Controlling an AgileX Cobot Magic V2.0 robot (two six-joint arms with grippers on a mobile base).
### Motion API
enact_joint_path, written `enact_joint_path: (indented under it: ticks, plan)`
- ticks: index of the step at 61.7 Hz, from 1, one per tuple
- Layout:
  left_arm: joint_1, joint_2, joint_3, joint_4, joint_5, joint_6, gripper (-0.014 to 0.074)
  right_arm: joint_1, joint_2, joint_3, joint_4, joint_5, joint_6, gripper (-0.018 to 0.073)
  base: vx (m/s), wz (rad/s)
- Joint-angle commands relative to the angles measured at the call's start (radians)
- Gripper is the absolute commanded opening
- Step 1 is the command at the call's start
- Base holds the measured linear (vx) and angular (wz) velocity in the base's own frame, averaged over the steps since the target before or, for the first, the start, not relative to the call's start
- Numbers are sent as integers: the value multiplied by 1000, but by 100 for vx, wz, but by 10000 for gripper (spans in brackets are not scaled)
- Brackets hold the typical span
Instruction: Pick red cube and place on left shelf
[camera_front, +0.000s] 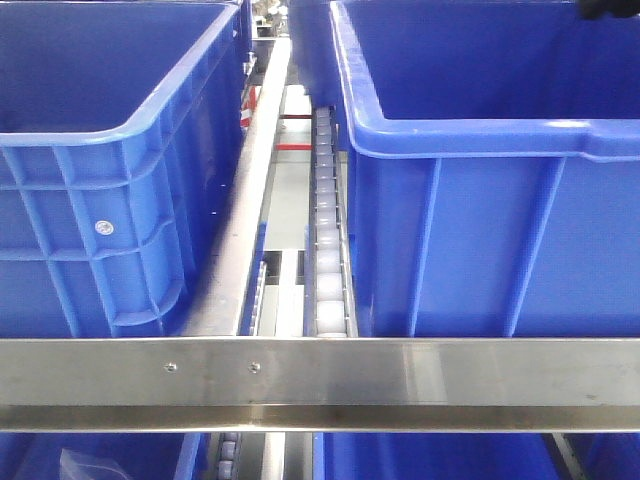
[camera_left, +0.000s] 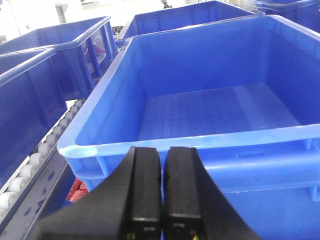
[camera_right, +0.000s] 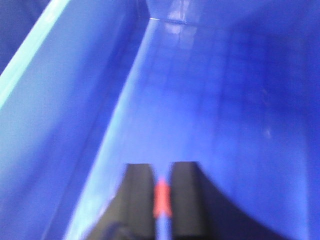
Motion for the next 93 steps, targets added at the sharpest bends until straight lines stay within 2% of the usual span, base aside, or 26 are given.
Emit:
enact_joint_path:
  ticks: [1,15,29,37,50,66,75,90,93]
  plan:
    - [-7,-15,22,-5,-90,1,106,-5,-108,52,-10,-96,-7,99,0,0]
    - [-7,-15,22,-5,-90,1,106,-19,-329,256,-10,-124,-7,57,0,0]
    - [-7,-15,22,-5,-90,1,106,-118,-509,445,-10,-119,-7,57,0,0]
    - [-7,-15,22,-5,-90,1,106,-146,-596,535,-10,-120,-7,57,0,0]
    - [-7,-15,22,-5,-90,1,106,-154,-728,606,-10,-117,-7,57,0,0]
    - [-7,-15,22,-5,-90,1,106,-221,-824,676,2,-107,-7,57,0,0]
    - [-7,-15,22,-5,-90,1,106,-226,-873,704,26,-126,-7,57,0,0]
    - [-7,-15,22,-5,-90,1,106,-226,-961,821,45,-317,-7,57,0,0]
    - [-7,-15,22,-5,-90,1,106,-226,-976,823,45,-303,-7,57,0,0]
